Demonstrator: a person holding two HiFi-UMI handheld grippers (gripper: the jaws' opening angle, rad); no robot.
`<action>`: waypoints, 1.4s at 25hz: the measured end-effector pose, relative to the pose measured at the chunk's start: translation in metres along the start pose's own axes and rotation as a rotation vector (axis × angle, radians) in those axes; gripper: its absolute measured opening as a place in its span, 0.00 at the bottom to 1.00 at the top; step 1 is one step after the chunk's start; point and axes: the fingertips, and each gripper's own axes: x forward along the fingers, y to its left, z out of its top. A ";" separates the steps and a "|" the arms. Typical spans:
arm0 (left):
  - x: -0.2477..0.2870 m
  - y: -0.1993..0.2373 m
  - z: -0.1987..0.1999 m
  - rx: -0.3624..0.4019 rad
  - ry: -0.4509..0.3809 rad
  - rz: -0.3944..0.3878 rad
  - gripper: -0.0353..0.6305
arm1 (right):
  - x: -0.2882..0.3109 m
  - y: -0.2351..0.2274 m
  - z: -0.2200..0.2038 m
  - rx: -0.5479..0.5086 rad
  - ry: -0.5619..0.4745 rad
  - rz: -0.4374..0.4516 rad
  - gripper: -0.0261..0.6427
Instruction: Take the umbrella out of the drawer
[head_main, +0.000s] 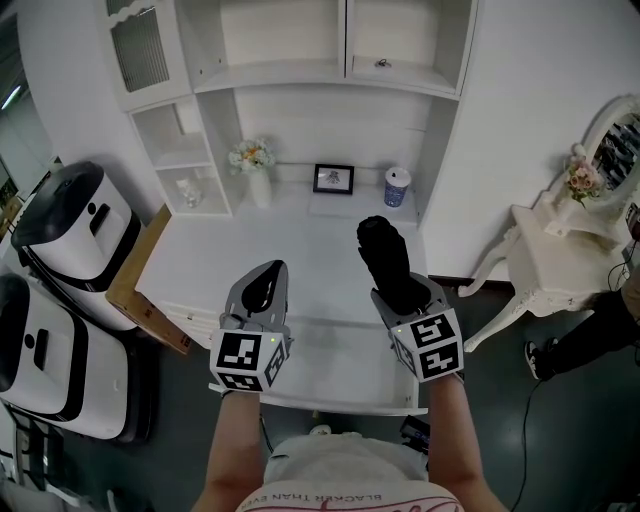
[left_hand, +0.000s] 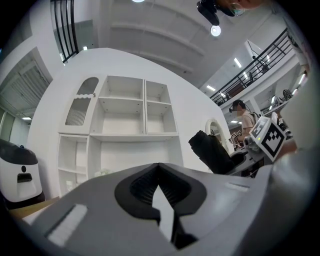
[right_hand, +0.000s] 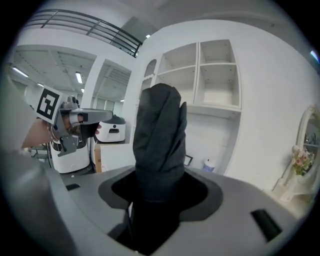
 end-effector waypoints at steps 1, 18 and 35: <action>0.000 0.000 0.001 0.001 -0.003 0.000 0.07 | -0.002 -0.002 0.005 0.004 -0.020 -0.010 0.39; -0.001 0.008 0.023 0.030 -0.056 0.009 0.07 | -0.050 -0.030 0.084 0.038 -0.330 -0.142 0.39; -0.007 0.019 0.049 0.053 -0.115 0.030 0.07 | -0.061 -0.034 0.094 -0.020 -0.371 -0.220 0.39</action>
